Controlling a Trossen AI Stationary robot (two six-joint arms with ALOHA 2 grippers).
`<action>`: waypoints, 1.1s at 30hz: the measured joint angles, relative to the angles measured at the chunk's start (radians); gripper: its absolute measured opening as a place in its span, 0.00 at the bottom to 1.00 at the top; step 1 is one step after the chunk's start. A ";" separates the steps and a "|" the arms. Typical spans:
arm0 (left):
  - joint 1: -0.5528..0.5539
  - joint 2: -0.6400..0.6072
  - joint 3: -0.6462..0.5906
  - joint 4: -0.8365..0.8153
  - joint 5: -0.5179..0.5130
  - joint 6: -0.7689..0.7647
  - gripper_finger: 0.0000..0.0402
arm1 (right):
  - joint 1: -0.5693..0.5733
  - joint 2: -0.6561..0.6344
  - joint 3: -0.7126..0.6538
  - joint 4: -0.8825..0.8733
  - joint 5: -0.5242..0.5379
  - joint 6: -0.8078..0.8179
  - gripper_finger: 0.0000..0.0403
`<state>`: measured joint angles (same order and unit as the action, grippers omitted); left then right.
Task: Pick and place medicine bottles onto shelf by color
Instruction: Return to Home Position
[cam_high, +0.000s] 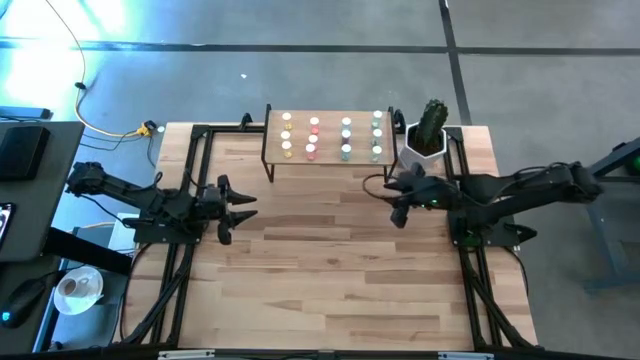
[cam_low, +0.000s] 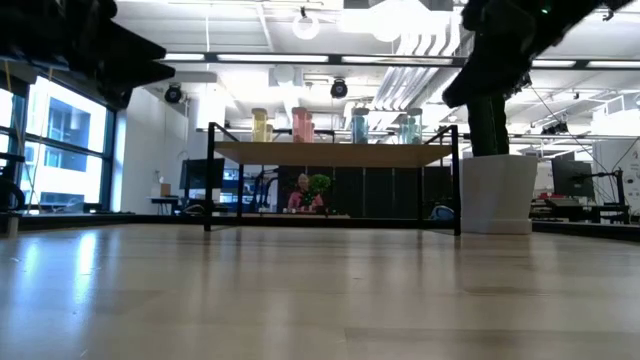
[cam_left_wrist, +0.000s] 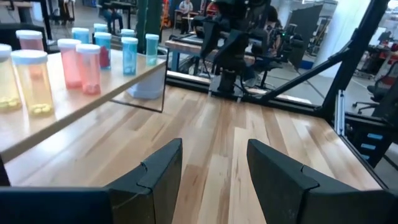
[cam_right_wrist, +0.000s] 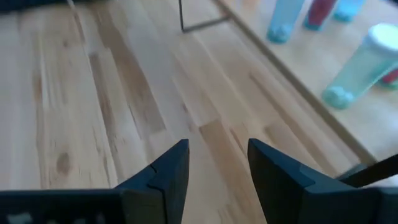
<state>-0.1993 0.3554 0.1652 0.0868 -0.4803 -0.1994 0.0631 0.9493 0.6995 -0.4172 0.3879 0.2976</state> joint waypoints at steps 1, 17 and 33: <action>0.000 -0.003 -0.004 -0.001 -0.002 -0.005 0.43 | 0.000 -0.032 -0.028 0.030 0.005 -0.008 0.38; 0.001 -0.202 -0.005 -0.090 -0.054 0.124 0.43 | 0.000 -0.542 -0.275 0.186 0.084 -0.019 0.38; 0.000 -0.312 -0.005 -0.249 -0.038 0.099 0.43 | 0.018 -0.720 -0.590 0.545 0.011 -0.044 0.38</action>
<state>-0.1989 0.0429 0.1600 -0.1626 -0.5183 -0.1009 0.0814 0.2294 0.1095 0.1279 0.3992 0.2538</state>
